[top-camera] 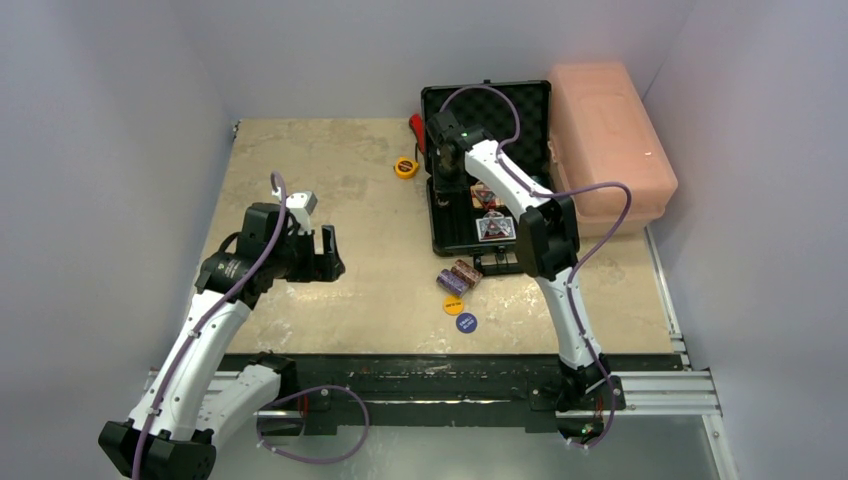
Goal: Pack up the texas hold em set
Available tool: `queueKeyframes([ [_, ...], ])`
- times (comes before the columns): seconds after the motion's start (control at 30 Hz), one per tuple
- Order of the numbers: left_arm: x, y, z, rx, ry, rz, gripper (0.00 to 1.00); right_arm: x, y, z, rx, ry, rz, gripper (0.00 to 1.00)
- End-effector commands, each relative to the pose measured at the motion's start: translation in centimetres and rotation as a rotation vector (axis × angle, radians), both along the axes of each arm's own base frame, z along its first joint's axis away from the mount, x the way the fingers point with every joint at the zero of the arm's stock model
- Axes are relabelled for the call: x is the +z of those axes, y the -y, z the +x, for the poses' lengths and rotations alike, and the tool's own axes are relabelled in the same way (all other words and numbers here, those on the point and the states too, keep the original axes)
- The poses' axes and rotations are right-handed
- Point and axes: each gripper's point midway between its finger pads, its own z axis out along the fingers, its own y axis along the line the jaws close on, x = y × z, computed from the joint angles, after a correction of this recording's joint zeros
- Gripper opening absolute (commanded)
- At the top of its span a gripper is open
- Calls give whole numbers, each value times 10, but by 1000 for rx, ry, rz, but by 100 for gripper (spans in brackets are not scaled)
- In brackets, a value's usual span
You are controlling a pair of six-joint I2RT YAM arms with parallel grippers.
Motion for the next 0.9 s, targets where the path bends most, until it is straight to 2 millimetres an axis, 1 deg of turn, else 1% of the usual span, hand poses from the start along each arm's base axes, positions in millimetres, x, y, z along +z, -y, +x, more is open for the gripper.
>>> queueKeyframes([
  [0.0,1,3,3,-14,15,-4,81,49,-4,46,-20,199,83,18],
  [0.1,1,3,3,-12,15,-3,81,60,-3,41,-16,208,95,30],
  [0.13,1,2,3,-13,15,-1,81,64,-2,40,-15,215,97,32],
  [0.2,1,2,3,-12,14,-1,81,76,0,37,-13,232,106,33],
  [0.23,0,2,3,-12,13,0,81,89,1,35,-14,253,116,34],
  [0.3,0,2,3,-13,11,0,81,106,4,31,-17,284,125,36],
  [0.37,0,2,3,-13,11,1,81,129,9,27,-22,330,138,42],
  [0.47,1,2,3,-14,15,0,81,163,12,16,-6,397,182,57],
  [0.57,2,2,3,-15,20,0,81,191,18,3,0,466,217,71],
  [0.6,1,2,3,-15,18,-1,81,201,22,-1,-3,491,227,73],
  [0.63,2,2,3,-16,21,0,81,216,26,-8,-4,525,242,76],
  [0.73,3,1,3,-13,29,4,81,241,34,-23,-3,579,268,81],
  [0.87,6,1,3,-15,46,1,81,276,45,-46,10,656,307,86],
])
